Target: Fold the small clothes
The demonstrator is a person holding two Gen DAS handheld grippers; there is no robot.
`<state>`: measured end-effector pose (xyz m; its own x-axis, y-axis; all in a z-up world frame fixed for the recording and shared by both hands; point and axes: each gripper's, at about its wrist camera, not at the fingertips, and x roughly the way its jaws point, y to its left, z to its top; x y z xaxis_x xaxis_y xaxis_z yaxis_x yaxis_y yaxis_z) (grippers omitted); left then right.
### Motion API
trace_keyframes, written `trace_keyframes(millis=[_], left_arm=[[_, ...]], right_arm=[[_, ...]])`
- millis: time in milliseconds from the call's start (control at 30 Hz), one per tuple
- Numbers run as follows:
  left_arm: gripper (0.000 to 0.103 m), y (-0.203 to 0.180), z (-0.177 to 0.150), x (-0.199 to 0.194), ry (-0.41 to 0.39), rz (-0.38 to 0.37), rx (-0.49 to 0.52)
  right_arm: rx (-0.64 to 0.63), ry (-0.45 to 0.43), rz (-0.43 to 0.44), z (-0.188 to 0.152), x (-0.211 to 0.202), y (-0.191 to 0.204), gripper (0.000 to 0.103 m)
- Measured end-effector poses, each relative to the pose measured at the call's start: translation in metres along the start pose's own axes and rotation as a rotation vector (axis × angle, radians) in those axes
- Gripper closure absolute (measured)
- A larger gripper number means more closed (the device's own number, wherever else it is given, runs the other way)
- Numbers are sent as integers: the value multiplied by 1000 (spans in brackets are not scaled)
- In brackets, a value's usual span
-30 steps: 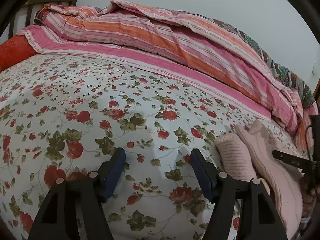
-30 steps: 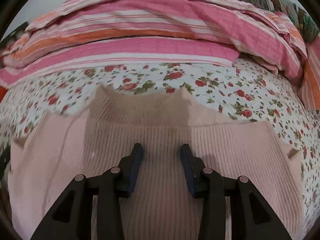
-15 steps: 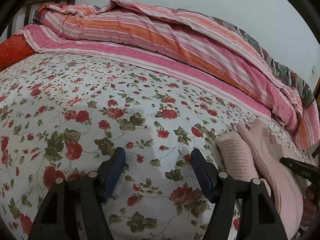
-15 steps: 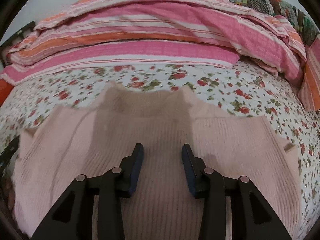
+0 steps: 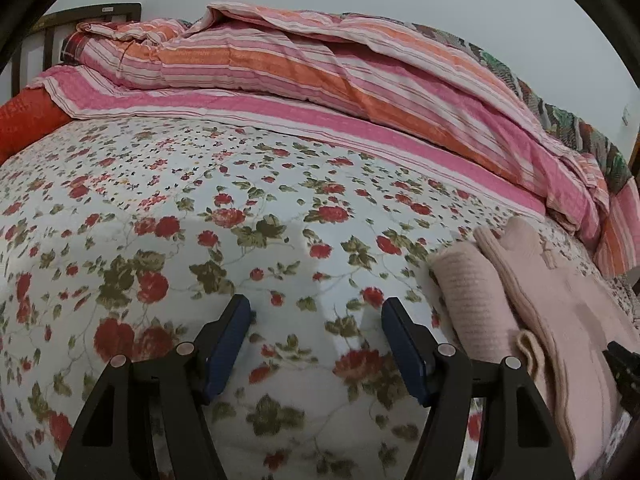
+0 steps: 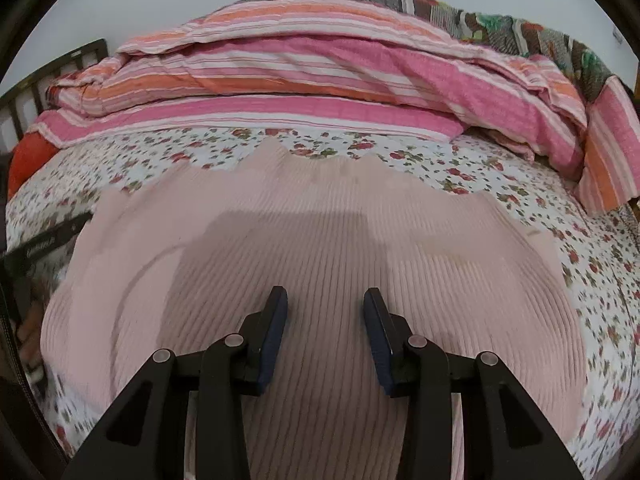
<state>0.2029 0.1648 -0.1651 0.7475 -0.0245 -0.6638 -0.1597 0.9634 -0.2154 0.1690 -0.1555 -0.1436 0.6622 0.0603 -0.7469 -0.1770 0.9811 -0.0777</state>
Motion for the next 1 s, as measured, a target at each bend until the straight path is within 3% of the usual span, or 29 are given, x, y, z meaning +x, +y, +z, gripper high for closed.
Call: trace_keyframes(millis=[200,400,500,667,833,1000], left_arm=[[37,2,-22,-37,-55,-52,-3],[37,-7,-51,-80,-11,-300,-64],[37,-16,-75,-96,6,-390,-61],[37,-23,-105,-106,37,-525,-141],[37,-44,-111,-92,68,-528,-153],[39,-51,-106,-73,39,-537,-262]], right_arm=[[-28,-40,6,-29,-25,3,63],[-55,-38,17,-70,-37,7,63],[-69,-41,21,-81,-47,8,63],[-4,-28,122,-88,-63,-8,66],[73,-49,158,-97,-78,-31,66],[113,-91,147,-104,-93,-57,66]])
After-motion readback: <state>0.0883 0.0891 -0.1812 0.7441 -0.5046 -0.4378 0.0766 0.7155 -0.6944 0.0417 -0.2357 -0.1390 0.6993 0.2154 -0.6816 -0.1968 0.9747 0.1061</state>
